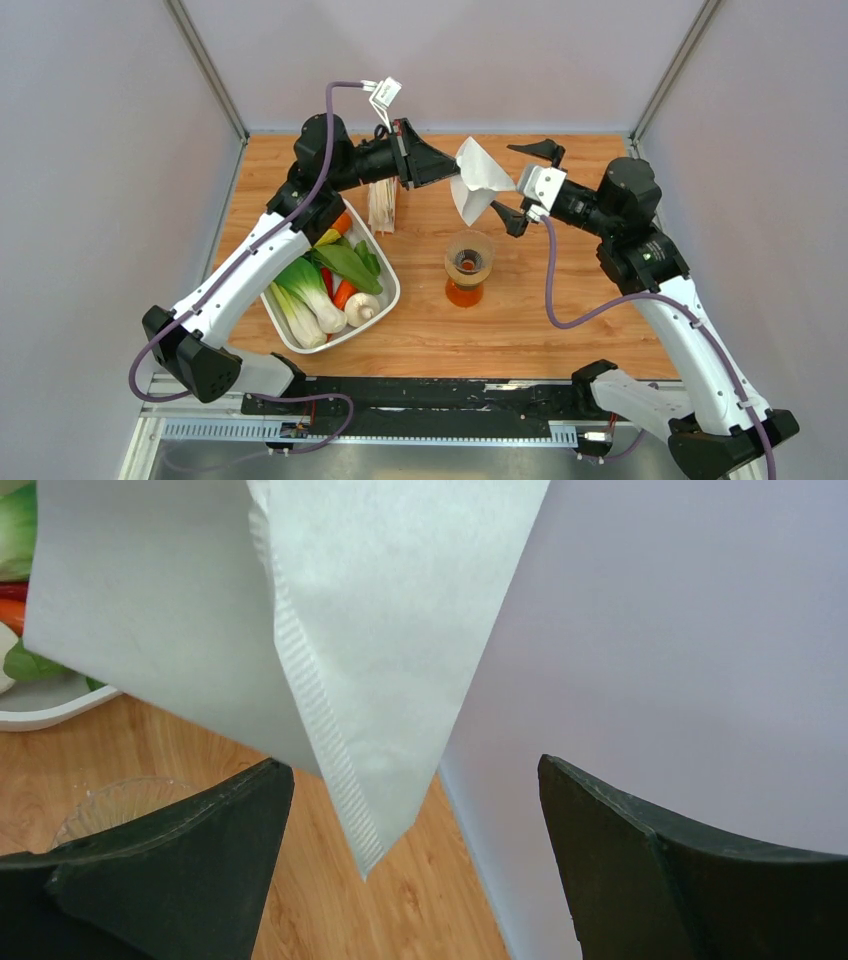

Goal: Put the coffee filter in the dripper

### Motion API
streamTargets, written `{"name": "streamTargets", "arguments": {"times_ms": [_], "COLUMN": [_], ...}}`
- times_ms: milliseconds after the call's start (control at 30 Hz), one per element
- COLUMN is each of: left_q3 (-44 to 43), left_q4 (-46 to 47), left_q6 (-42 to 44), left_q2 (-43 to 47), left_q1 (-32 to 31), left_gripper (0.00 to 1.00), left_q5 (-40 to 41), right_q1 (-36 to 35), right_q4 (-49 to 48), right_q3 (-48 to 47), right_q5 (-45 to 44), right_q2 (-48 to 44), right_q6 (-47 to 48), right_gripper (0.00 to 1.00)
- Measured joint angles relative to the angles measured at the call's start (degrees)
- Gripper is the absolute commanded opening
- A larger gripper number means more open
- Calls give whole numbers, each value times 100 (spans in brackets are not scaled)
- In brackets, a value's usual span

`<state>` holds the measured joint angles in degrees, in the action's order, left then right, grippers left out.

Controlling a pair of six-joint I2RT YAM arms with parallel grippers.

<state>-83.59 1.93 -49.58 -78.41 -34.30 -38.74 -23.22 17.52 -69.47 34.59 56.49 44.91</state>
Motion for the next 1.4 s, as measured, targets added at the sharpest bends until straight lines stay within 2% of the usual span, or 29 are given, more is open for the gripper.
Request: {"name": "streamTargets", "arguments": {"times_ms": [267,400,733,900,1233,1400], "left_q3": [-2,-11,-13,-24,-160,-160], "left_q4": [-133,-323,-426,-426,-431,-435], "left_q6": [339,675,1561,1753,2039,2039], "left_q2": [20,20,26,26,26,26], "left_q1": [-144,-201,-236,-238,-352,-361], "left_gripper": [0,0,0,0,0,0], "left_q5": [68,136,39,-42,-109,-109], "right_q1": [-575,-699,-704,-704,-710,-710], "right_q4": [422,791,2022,2345,2424,2422], "right_q3": [-407,-658,-1366,-1366,-1366,-1368], "right_q5": [96,85,-205,-201,-151,-155], "right_q2": [114,238,719,726,717,715], "right_q6": [278,321,59,63,94,144], "right_gripper": [89,99,100,86,68,63]}}
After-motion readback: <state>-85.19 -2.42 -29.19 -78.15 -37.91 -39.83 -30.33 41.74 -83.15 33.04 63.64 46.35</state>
